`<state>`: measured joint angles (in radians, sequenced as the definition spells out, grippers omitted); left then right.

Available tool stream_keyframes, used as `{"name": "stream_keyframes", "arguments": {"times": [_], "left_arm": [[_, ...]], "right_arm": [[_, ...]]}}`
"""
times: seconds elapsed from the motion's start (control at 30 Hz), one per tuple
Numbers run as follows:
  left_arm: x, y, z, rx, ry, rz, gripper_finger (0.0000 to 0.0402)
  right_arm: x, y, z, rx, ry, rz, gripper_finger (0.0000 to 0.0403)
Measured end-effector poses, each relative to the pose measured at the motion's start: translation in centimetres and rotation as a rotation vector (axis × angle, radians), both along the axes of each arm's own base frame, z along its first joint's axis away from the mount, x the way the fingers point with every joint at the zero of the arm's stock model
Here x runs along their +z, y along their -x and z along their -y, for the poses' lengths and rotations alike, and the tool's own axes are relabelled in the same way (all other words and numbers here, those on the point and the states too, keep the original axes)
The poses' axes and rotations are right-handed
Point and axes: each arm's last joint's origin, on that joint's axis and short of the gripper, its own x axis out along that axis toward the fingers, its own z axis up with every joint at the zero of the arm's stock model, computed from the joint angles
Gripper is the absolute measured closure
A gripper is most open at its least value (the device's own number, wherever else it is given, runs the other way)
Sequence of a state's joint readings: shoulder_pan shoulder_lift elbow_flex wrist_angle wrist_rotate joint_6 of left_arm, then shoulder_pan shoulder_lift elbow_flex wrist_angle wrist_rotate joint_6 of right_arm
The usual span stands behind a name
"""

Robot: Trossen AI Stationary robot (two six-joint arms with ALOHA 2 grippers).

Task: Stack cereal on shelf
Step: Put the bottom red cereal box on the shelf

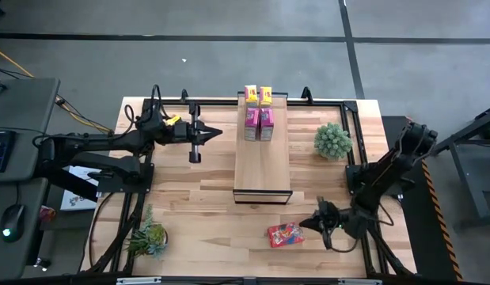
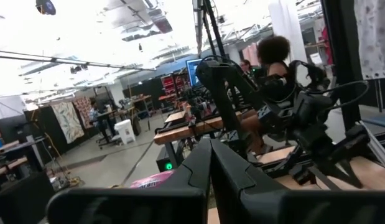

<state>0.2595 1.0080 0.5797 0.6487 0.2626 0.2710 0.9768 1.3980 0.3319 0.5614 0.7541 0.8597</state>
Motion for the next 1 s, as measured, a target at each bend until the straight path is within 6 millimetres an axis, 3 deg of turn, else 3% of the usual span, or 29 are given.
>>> {"name": "stream_keyframes", "arguments": {"times": [0.17,0.3,0.53,1.0], "left_arm": [[0.0,0.0,0.0,-0.001,-0.001,0.0,0.0401],[0.0,0.0,0.0,-0.006,0.023,-0.002,0.0402],[0.0,0.0,0.0,-0.005,0.021,-0.001,0.0401],[0.0,0.0,0.0,0.004,0.001,0.0,0.0402]], "right_arm": [[0.5,-1.3,-1.9,0.07,0.023,0.004,0.0403],[-0.1,-1.1,-3.2,0.067,0.119,-0.021,0.0403],[-2.1,-0.2,-2.5,-0.04,0.089,-0.155,0.0403],[-2.3,0.0,-2.7,0.0,0.075,-0.193,0.0403]]}}
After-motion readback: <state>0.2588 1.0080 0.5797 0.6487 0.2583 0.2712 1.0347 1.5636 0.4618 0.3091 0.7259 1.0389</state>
